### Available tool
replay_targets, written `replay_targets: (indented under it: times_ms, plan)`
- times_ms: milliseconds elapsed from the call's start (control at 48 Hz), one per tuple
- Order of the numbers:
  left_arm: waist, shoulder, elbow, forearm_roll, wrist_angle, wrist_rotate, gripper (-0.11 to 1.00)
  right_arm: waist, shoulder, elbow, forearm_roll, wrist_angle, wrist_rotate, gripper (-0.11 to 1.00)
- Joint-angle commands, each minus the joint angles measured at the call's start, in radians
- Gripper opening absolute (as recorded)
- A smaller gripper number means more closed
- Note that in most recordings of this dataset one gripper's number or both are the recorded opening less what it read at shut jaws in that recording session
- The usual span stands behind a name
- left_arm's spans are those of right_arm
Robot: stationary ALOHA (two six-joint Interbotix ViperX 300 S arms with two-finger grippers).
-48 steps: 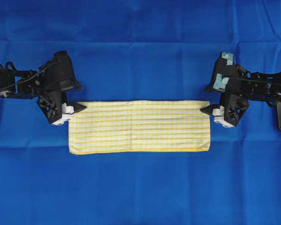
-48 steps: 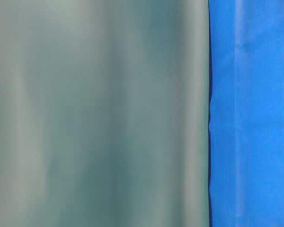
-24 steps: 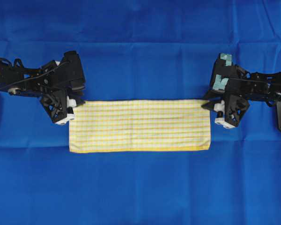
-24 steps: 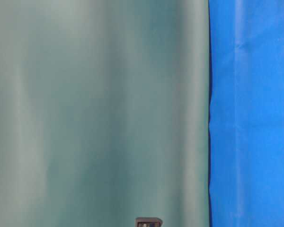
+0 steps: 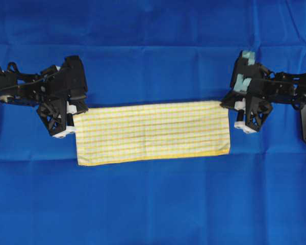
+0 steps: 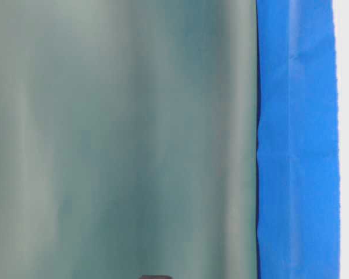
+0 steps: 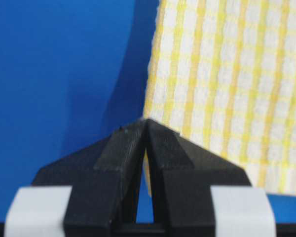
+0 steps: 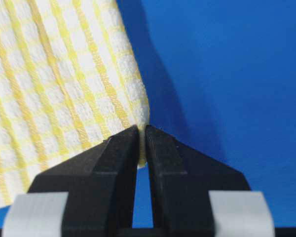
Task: Fold the yellow towel.
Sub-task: 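Lift the strip and rotate it, right gripper moving to the far side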
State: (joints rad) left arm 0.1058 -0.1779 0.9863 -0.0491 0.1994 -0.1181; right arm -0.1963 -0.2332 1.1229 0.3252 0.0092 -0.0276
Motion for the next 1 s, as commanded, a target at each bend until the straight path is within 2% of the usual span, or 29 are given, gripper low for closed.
replay_targets:
  times_ms: [0,188,480,584,709,876,980]
  plan:
    - [0.017,-0.054,-0.025,0.003,0.018,0.002,0.0,-0.025,-0.046,-0.014,-0.002,0.003,-0.008,0.05]
    - [0.008,-0.166,-0.052,0.003,0.061,-0.002,0.0,-0.051,-0.144,-0.028,-0.002,0.048,-0.023,0.05]
    - [-0.058,-0.308,-0.038,-0.005,0.067,-0.015,0.0,-0.06,-0.276,-0.035,-0.002,0.069,-0.025,0.05]
    - [-0.095,-0.33,-0.031,-0.008,0.055,-0.025,0.0,-0.072,-0.264,-0.041,-0.003,0.061,-0.025,0.05]
    - [-0.156,-0.327,-0.031,-0.009,-0.005,-0.066,0.0,-0.101,-0.227,-0.067,-0.015,0.029,-0.026,0.05]
    - [-0.25,-0.293,-0.048,-0.009,-0.132,-0.1,0.0,-0.163,-0.15,-0.138,-0.057,-0.028,-0.026,0.05]
    - [-0.282,-0.252,-0.074,-0.009,-0.19,-0.117,0.0,-0.202,-0.092,-0.193,-0.078,-0.037,-0.026,0.05]
